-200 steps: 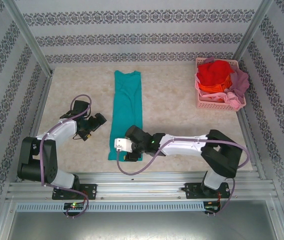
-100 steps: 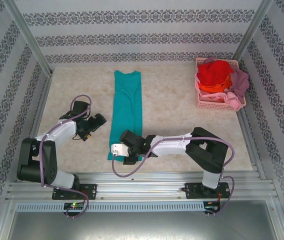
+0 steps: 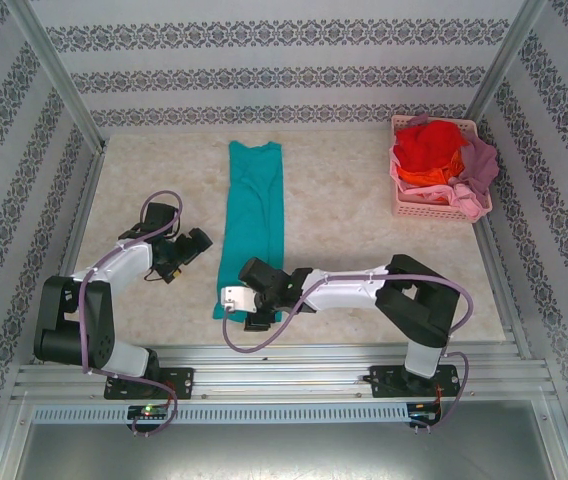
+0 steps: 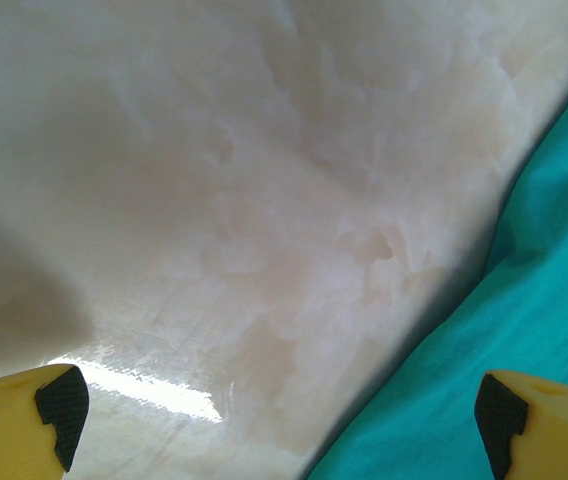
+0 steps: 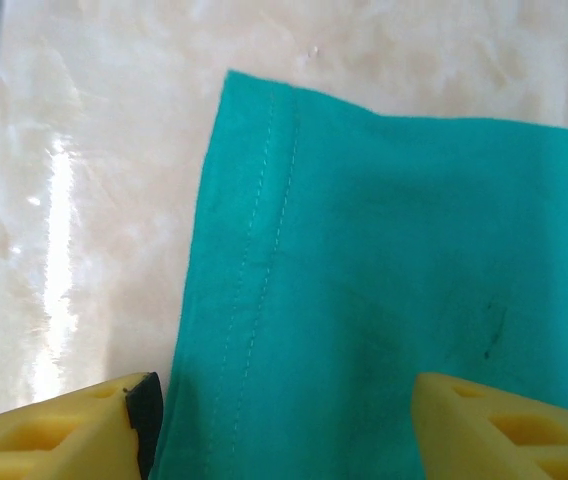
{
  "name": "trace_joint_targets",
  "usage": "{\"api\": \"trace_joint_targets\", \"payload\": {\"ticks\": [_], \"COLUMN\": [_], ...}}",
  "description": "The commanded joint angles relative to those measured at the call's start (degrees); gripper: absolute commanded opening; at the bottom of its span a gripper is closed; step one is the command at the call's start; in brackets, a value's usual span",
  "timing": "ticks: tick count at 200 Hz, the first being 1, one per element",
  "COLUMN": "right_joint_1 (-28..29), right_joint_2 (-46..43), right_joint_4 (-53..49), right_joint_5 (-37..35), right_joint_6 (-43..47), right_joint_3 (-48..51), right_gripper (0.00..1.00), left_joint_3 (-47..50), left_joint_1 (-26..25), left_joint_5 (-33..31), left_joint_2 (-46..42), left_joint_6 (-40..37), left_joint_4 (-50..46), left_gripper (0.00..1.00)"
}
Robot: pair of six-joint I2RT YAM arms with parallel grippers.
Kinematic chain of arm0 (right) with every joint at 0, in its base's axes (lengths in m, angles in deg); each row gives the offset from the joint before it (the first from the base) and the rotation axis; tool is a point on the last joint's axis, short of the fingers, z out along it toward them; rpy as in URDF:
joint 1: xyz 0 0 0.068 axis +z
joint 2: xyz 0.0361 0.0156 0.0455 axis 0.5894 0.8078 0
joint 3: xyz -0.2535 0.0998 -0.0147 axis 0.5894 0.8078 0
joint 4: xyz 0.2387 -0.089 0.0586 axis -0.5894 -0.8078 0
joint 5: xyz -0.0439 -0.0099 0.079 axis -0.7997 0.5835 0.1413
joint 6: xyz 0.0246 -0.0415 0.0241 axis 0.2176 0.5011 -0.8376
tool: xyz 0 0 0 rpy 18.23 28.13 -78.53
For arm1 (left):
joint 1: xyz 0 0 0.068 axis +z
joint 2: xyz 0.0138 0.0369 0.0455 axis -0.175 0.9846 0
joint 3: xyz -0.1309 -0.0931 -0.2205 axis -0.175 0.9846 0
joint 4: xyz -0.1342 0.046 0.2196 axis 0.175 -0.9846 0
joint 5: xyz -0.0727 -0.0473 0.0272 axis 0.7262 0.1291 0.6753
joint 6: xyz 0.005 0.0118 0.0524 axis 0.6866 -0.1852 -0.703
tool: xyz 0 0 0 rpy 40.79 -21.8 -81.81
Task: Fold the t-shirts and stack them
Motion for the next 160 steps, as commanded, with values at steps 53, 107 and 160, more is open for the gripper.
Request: {"api": "trace_joint_targets", "payload": {"ticks": [53,107,160], "right_joint_1": [-0.68,-2.1,-2.14], "right_joint_2": [4.58,5.81,4.16], "right_joint_4": [-3.39,-7.73,-10.82], "right_joint_5": [0.12,-0.18,-1.79], "right_joint_6": [-0.43,-2.52,-3.55], "right_joint_3": [-2.02,-3.87,-3.66], "right_gripper": [0.63,0.38,0.0], "left_joint_3": [1.3,1.56,1.91], "left_joint_1": [0.72,0.72,0.73], "left_joint_5": [0.72,0.93,1.2], "left_joint_2": [-0.02,-0.16,-0.38], "left_joint_6": [-1.17,-1.1,-0.92], "left_joint_4": [1.19,1.58,2.2], "left_gripper": [1.0,1.0,1.0]}}
